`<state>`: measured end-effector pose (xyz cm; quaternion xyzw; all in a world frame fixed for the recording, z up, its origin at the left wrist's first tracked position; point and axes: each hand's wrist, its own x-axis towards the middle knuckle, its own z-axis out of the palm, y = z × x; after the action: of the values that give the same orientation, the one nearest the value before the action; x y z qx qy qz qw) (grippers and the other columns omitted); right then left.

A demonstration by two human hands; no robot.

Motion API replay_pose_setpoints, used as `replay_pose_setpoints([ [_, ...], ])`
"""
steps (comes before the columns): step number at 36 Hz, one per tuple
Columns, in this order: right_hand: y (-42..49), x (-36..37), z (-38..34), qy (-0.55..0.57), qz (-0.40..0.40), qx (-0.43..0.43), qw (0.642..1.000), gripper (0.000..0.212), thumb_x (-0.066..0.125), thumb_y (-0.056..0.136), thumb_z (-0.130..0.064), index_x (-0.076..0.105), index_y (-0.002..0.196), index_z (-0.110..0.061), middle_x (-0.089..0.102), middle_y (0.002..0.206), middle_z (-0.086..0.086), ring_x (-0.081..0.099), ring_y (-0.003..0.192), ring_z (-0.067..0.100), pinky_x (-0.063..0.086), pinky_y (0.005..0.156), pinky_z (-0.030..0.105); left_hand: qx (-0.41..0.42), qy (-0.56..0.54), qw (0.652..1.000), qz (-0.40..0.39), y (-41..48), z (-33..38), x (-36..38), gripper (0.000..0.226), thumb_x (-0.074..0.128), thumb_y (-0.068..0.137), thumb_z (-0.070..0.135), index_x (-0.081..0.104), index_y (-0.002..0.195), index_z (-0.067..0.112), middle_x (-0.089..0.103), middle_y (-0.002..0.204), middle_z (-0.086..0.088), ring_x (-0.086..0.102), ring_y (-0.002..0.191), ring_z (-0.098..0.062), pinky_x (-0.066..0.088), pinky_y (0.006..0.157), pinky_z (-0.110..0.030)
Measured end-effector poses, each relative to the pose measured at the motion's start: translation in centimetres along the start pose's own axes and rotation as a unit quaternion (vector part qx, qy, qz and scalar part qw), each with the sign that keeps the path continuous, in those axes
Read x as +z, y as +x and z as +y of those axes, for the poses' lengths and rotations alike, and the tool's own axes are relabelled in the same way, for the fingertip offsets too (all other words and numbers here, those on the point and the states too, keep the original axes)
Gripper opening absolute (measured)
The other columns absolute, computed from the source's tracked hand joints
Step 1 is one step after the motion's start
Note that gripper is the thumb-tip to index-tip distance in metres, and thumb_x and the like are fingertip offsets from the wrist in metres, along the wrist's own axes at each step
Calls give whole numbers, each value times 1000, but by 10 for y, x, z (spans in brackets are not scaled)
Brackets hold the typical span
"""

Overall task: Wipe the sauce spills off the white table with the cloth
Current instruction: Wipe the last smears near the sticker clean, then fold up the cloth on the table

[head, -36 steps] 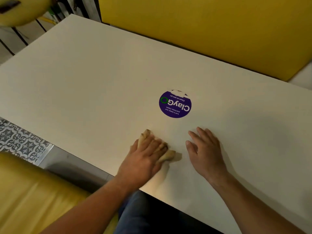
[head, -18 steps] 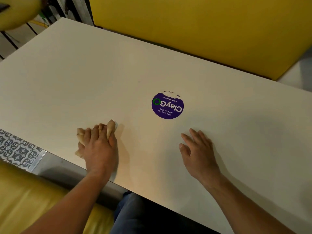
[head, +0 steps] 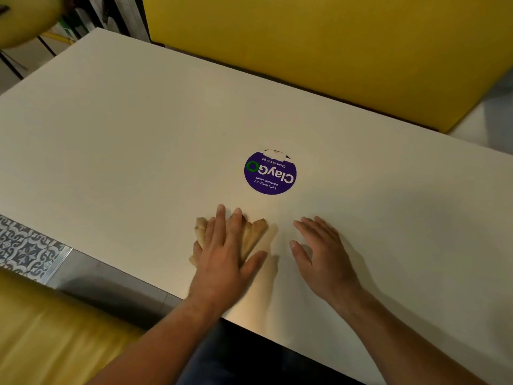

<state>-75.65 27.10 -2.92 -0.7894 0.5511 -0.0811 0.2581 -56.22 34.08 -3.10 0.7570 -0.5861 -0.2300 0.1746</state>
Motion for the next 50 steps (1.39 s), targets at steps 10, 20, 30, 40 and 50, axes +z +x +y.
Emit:
replay_pose_setpoints([
  [10,-4,29,-44,10,16,-221,975,26,60,90,-28,66,112,-15,67,113,2,59,105,16,51,92,28,216,130,968,6,-21,-74,-37,52,48,84,59,50,127,31,55,136,-1,40,134,-26,32,108,-60],
  [20,18,23,-59,32,-14,-170,985,63,57,87,-54,44,139,-20,50,139,0,43,129,16,39,107,32,206,65,975,46,24,-59,-47,37,35,99,45,55,119,23,67,113,0,58,107,-20,38,103,-50],
  [30,58,3,-77,102,59,-125,985,29,53,92,-12,61,120,-12,60,115,2,58,102,17,53,84,34,234,39,971,-19,62,-50,-89,53,28,96,60,59,121,25,67,94,7,62,73,-13,44,62,-23],
  [40,59,-12,-84,-40,141,-167,975,29,44,78,-17,66,96,-16,61,90,-1,55,79,22,46,63,35,315,199,928,-21,81,-57,-110,34,77,72,31,65,103,22,65,79,4,59,61,-18,48,45,-30],
  [50,51,-28,-82,-173,133,-27,976,43,51,68,-16,59,110,-19,58,102,5,54,94,29,44,80,43,340,188,921,21,101,-31,-82,38,78,68,15,65,104,16,67,102,-3,63,85,-27,51,65,-39],
])
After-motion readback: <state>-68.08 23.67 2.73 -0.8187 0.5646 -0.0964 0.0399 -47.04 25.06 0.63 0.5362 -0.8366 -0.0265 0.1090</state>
